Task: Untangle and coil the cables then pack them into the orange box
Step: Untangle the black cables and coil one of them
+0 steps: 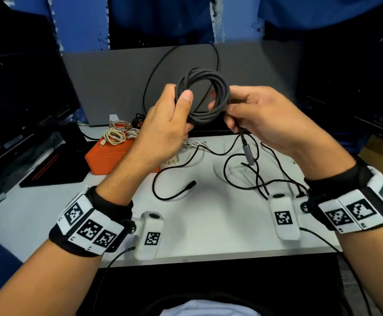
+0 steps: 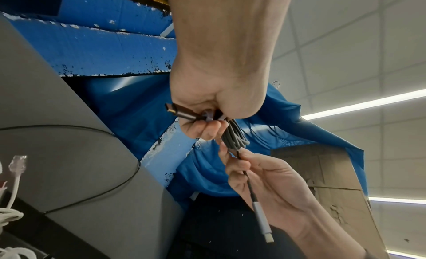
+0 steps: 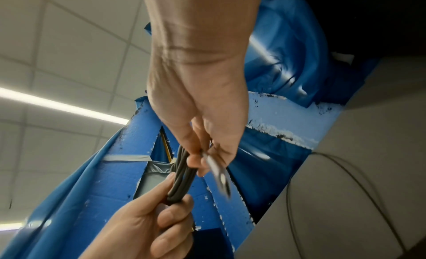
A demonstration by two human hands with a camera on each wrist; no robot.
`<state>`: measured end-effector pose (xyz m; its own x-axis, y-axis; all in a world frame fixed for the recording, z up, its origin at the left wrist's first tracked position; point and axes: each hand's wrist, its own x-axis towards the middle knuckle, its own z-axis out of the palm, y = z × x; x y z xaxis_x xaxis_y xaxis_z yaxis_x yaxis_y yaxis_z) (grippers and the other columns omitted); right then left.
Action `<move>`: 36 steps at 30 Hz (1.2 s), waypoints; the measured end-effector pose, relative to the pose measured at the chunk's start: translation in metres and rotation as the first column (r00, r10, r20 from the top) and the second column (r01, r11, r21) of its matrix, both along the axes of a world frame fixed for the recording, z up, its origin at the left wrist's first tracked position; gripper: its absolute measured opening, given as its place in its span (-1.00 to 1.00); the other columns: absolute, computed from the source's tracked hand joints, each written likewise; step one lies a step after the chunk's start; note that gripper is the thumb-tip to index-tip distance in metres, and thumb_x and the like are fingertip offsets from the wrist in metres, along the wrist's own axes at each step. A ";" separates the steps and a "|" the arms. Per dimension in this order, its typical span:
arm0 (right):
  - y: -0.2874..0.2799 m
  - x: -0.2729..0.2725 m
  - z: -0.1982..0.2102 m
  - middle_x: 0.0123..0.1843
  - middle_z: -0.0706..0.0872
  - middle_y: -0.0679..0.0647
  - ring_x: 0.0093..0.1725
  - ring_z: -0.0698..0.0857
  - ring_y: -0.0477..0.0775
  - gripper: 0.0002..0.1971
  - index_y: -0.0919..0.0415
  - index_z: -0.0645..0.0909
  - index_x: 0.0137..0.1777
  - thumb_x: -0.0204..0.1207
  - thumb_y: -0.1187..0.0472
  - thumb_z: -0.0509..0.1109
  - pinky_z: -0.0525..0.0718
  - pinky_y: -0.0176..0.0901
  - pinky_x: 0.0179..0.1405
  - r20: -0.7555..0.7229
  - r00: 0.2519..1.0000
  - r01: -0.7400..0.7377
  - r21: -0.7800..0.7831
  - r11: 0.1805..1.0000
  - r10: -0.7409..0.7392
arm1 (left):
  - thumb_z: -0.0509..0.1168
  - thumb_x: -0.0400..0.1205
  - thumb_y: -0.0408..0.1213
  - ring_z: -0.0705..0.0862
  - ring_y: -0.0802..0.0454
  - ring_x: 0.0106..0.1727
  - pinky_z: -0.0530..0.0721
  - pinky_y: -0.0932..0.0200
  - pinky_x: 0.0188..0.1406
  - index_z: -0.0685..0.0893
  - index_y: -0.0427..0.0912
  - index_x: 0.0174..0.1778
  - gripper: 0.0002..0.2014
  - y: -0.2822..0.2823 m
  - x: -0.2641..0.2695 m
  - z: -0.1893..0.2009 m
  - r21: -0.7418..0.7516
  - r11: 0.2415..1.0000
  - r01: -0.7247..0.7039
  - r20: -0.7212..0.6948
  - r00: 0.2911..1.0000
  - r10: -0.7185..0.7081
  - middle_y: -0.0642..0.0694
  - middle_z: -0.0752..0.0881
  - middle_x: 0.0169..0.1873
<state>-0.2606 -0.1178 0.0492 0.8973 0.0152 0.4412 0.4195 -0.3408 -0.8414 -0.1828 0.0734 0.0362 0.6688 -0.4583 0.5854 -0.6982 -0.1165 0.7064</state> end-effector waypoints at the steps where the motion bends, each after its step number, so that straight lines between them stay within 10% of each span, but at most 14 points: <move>1: -0.003 0.000 0.000 0.09 0.73 0.48 -0.18 0.66 0.00 -0.76 0.33 0.77 0.20 0.73 0.39 0.27 0.60 -0.12 -0.09 -0.001 0.999 0.050 -0.118 0.992 -0.051 | 0.04 0.88 -0.06 0.44 0.10 -0.41 0.50 0.47 -0.51 0.35 -0.18 0.00 -0.74 0.000 0.001 -0.001 -0.003 1.000 -0.008 0.010 1.000 0.008 -0.03 0.43 -0.34; 6: -0.009 0.005 -0.004 -0.17 0.86 0.11 -0.13 0.86 0.10 -0.81 0.23 0.79 -0.04 0.70 0.11 0.46 0.84 0.15 0.06 -0.011 0.961 0.247 -0.413 0.876 -0.277 | 0.05 0.87 -0.06 0.45 0.04 -0.40 0.49 0.39 -0.53 0.35 -0.14 -0.04 -0.75 -0.001 0.001 -0.004 0.004 1.000 -0.020 0.033 0.999 0.020 0.01 0.43 -0.36; 10: -0.007 0.013 -0.004 -0.26 0.83 0.06 -0.29 0.85 0.04 -0.88 0.23 0.70 -0.08 0.71 0.33 0.42 0.84 -0.09 -0.20 0.038 0.950 0.308 0.025 0.951 -0.309 | 0.05 0.88 -0.09 0.44 -0.05 -0.44 0.46 0.26 -0.54 0.36 -0.27 0.01 -0.70 -0.003 -0.005 -0.004 0.006 1.000 0.020 0.023 1.000 -0.020 -0.15 0.39 -0.32; 14: -0.006 0.015 -0.002 -0.26 0.81 -0.01 -0.31 0.75 -0.09 -0.91 0.22 0.69 0.00 0.74 0.33 0.38 0.79 -0.24 -0.20 0.109 0.947 0.219 0.464 0.858 -0.301 | 0.04 0.88 -0.09 0.43 0.03 -0.49 0.47 0.17 -0.51 0.37 -0.33 0.05 -0.68 -0.007 -0.011 -0.006 0.047 0.998 0.053 0.029 0.998 -0.054 -0.08 0.43 -0.40; 24: 0.001 0.017 -0.004 -0.23 0.81 0.06 -0.28 0.80 -0.07 -0.86 0.23 0.69 0.03 0.77 0.33 0.30 0.81 -0.24 -0.27 -0.005 1.000 0.007 0.801 0.598 -0.005 | 0.09 0.87 -0.08 0.55 0.06 -0.47 0.52 0.12 -0.57 0.47 -0.13 0.02 -0.78 -0.009 -0.017 -0.005 -0.007 0.993 0.117 -0.051 0.992 -0.117 -0.01 0.56 -0.42; 29: 0.020 0.008 -0.007 -0.29 0.69 -0.07 -0.07 0.65 0.11 -0.70 0.11 0.71 0.06 0.83 0.09 0.15 0.67 -0.16 -0.13 -0.166 0.965 -0.050 0.640 0.766 0.202 | 0.14 0.85 -0.04 0.63 0.03 -0.45 0.57 0.10 -0.54 0.52 -0.06 0.10 -0.82 -0.010 -0.016 -0.006 -0.110 0.993 0.046 -0.009 0.999 -0.048 -0.33 0.68 -0.24; 33: 0.032 0.006 -0.008 -0.24 0.57 0.07 -0.10 0.63 0.25 -0.29 0.22 0.64 -0.01 0.73 -0.41 -0.04 0.64 0.16 0.11 -0.106 0.950 -0.144 0.682 0.717 0.292 | 0.17 0.83 -0.05 0.67 -0.01 -0.46 0.61 0.07 -0.57 0.49 -0.02 0.03 -0.85 -0.010 -0.016 -0.004 -0.135 0.991 0.007 -0.031 0.999 -0.011 -0.07 0.79 -0.26; 36: 0.039 0.007 -0.014 -0.13 0.74 0.13 -0.11 0.77 0.14 -0.65 0.26 0.61 -0.02 0.76 -0.06 0.33 0.71 0.04 0.04 -0.072 0.986 -0.088 0.521 0.849 0.147 | 0.20 0.81 0.00 0.73 -0.12 -0.44 0.72 -0.17 -0.50 0.50 -0.22 0.10 -0.69 -0.010 -0.010 -0.008 -0.107 0.994 -0.031 -0.002 1.000 0.031 -0.19 0.78 -0.27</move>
<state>-0.2535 -0.0789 0.0354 0.9446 -0.0789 0.3185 0.3279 0.1992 -0.9235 -0.1930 0.0637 0.0283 0.6818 -0.3724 0.6296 -0.6952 -0.0619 0.7162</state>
